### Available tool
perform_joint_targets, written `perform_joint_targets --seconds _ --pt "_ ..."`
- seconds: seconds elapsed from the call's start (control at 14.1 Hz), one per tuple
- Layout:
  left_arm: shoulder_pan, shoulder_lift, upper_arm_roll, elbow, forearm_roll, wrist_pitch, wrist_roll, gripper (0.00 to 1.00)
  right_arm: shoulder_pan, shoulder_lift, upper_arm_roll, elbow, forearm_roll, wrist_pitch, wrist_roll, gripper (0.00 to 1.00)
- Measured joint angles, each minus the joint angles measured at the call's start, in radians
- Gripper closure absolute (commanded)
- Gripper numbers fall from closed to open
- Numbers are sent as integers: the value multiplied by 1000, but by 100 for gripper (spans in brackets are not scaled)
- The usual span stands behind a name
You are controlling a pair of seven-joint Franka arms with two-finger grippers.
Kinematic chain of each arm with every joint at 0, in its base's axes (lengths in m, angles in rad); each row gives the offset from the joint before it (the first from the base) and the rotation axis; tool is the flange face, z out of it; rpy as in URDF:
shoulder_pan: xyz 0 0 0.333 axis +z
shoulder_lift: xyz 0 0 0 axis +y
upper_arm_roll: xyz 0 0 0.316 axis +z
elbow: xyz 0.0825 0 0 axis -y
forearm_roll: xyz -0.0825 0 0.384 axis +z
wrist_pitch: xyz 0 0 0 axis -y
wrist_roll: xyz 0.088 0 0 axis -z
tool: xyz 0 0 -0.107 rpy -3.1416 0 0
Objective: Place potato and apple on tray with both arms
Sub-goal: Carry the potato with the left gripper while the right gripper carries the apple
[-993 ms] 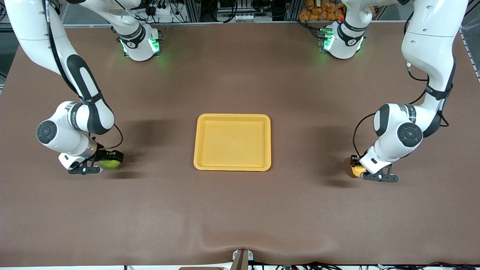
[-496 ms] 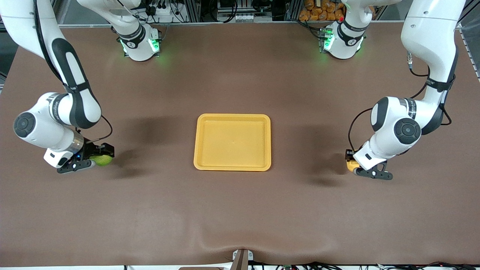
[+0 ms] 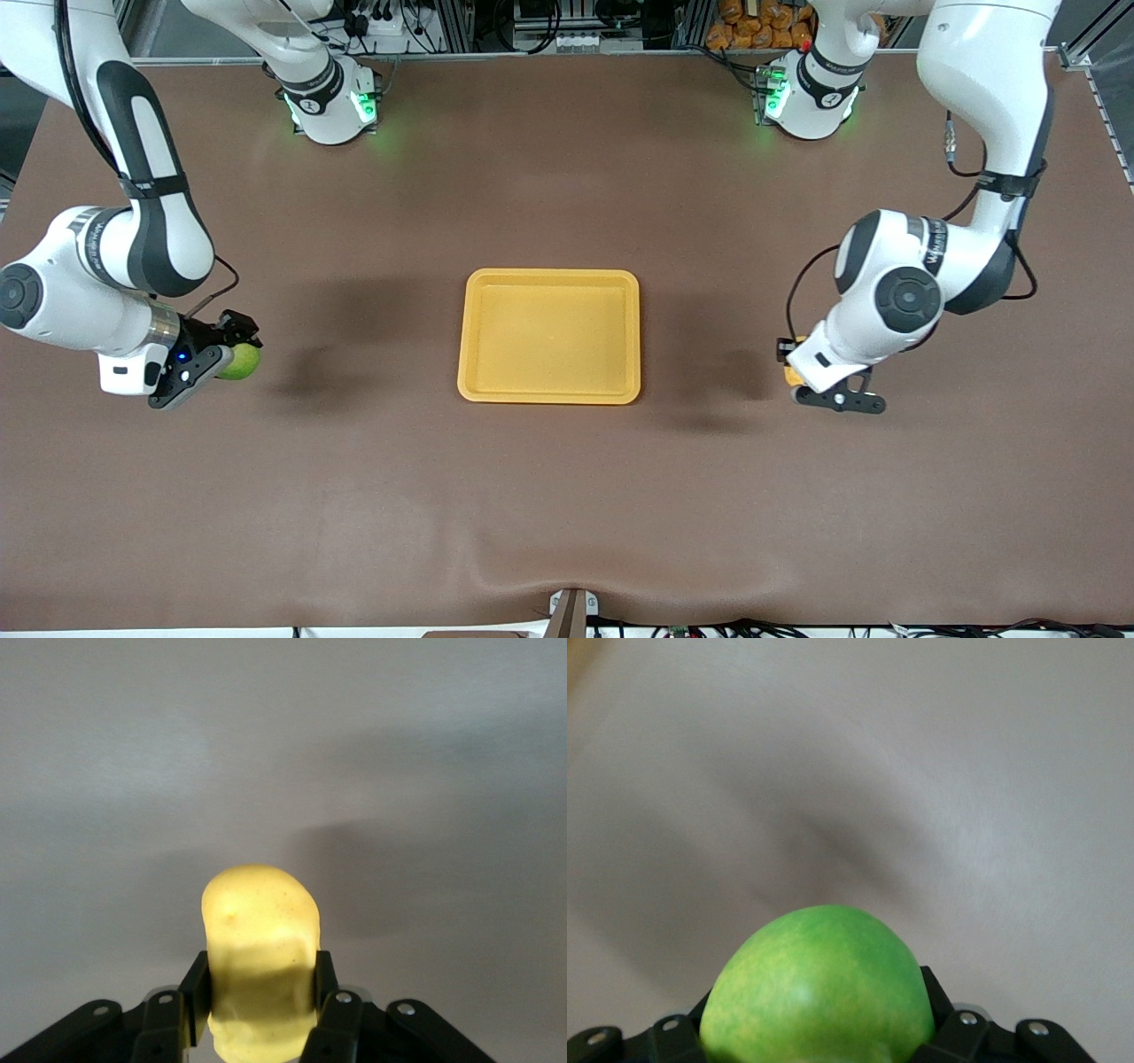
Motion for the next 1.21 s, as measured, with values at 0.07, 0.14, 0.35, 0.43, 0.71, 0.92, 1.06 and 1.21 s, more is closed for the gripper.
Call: perform_joint_targets --seconds 0.07,0.14,0.35,0.43,0.71,0.92,1.06,1.21 --pt "-21 0 -1 10 0 -17 -30 84 4 0 1 20 0 -5 -63 100" --pt "-40 0 -1 21 0 -34 -59 84 8 0 2 41 0 -7 -128 100" --pt "-99 -1 -2 45 0 -68 -158 84 25 0 4 77 0 -12 -275 100" --pt "-119 -1 -2 50 0 -76 -192 84 32 1 5 83 0 -12 -319 100" --pt "-207 -1 -4 58 0 -80 -346 84 51 21 5 120 0 -10 -476 100" --pt "-279 13 -6 88 0 -80 -476 85 53 34 5 133 0 -10 -507 100" --pt "-324 37 -6 111 0 -80 -545 85 63 37 6 136 0 -11 -514 100" --pt "-351 64 -6 131 0 -80 -589 85 88 38 7 136 0 -16 -515 100"
